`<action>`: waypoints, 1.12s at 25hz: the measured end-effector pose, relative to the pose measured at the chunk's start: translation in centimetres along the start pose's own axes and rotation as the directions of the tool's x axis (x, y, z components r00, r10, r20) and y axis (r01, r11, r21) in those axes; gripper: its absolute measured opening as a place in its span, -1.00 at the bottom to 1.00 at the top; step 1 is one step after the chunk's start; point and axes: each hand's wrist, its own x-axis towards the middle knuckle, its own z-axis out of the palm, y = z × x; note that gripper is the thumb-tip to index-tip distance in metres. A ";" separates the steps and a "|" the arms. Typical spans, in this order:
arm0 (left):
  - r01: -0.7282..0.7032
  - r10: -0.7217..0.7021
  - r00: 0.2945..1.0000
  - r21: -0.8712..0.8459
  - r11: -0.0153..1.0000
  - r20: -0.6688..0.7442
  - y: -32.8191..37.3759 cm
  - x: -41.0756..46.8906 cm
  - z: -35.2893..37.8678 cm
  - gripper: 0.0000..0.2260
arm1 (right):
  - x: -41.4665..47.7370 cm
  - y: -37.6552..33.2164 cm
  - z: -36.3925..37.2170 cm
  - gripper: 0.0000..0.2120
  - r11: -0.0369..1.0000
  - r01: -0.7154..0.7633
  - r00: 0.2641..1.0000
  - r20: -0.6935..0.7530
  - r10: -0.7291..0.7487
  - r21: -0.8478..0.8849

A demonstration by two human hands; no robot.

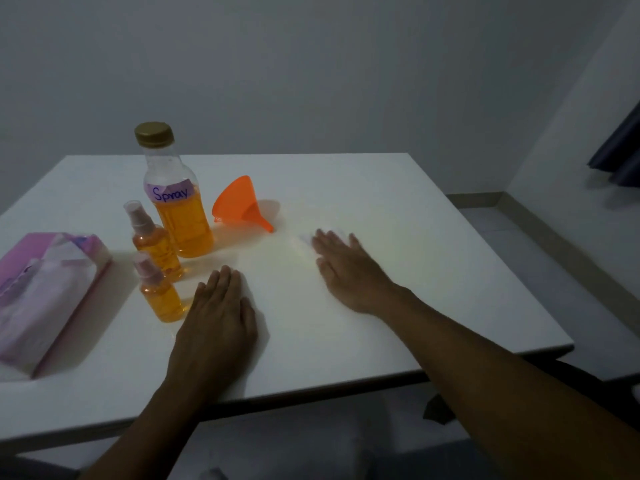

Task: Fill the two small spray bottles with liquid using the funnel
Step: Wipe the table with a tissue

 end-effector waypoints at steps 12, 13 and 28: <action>-0.014 0.014 1.000 0.058 0.998 -0.009 0.1 -0.1 0.1 -0.45 | -3.1 12.5 -2.8 -0.46 0.873 -0.482 0.876 -0.019 0.482 -0.076; -0.011 0.011 1.000 0.051 0.999 -0.006 0.2 -0.2 0.0 -0.45 | -1.3 10.2 -2.2 -0.46 0.879 -0.474 0.880 -0.036 0.473 -0.055; 0.014 -0.014 1.000 0.034 0.999 0.004 0.4 -0.2 -0.6 -0.45 | -7.5 10.9 -2.5 -0.49 0.989 -0.096 0.994 0.033 0.100 -0.111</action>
